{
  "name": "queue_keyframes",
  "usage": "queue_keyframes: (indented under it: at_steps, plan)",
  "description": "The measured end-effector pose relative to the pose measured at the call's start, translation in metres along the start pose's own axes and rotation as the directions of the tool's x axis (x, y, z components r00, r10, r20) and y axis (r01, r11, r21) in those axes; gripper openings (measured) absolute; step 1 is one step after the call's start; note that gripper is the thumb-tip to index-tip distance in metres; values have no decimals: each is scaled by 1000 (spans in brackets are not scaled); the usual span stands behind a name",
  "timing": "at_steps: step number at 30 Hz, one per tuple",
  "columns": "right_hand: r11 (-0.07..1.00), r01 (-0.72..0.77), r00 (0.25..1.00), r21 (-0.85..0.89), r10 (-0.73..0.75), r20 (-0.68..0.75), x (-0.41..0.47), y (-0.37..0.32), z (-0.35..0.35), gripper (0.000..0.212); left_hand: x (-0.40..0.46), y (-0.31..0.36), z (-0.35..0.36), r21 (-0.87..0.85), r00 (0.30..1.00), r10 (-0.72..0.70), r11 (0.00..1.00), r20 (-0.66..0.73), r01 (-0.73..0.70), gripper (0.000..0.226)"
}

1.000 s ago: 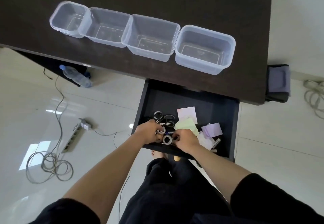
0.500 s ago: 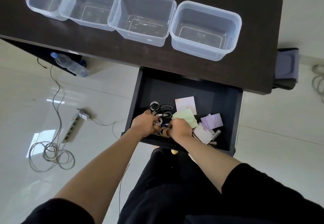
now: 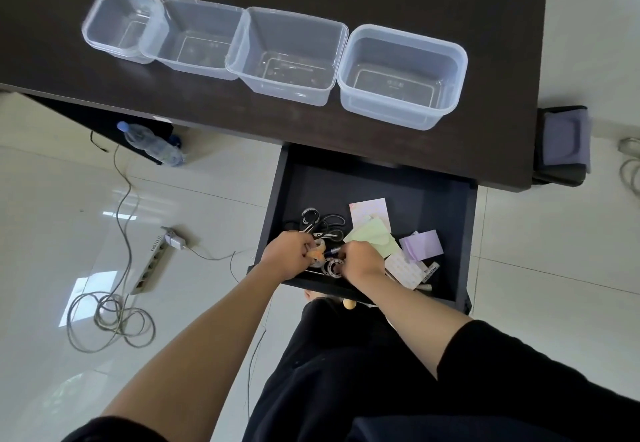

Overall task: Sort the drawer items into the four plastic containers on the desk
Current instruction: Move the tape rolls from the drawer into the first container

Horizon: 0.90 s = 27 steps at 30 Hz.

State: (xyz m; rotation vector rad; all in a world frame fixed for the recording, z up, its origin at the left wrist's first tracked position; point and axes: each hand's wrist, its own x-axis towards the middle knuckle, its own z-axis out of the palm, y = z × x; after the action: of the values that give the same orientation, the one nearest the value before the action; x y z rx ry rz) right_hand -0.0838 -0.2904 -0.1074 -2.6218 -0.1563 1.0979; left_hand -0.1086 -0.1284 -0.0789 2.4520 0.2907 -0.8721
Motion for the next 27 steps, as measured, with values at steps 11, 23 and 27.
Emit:
queue_keyframes:
  at_steps: [11,23,27]
  plan:
    - [998,-55,998,21,55,-9,2,-9,3,17,-9,-8,0,-102,998,3,995,-67,-10,23]
    - [956,0,999,292,15,-50,-10,0,-12,10,-8,-4,-8,-111,988,11,993,-156,-28,18]
    - [916,29,995,399,9,-95,-13,4,-25,10,-6,-2,-17,-139,977,20,989,-211,-50,17]
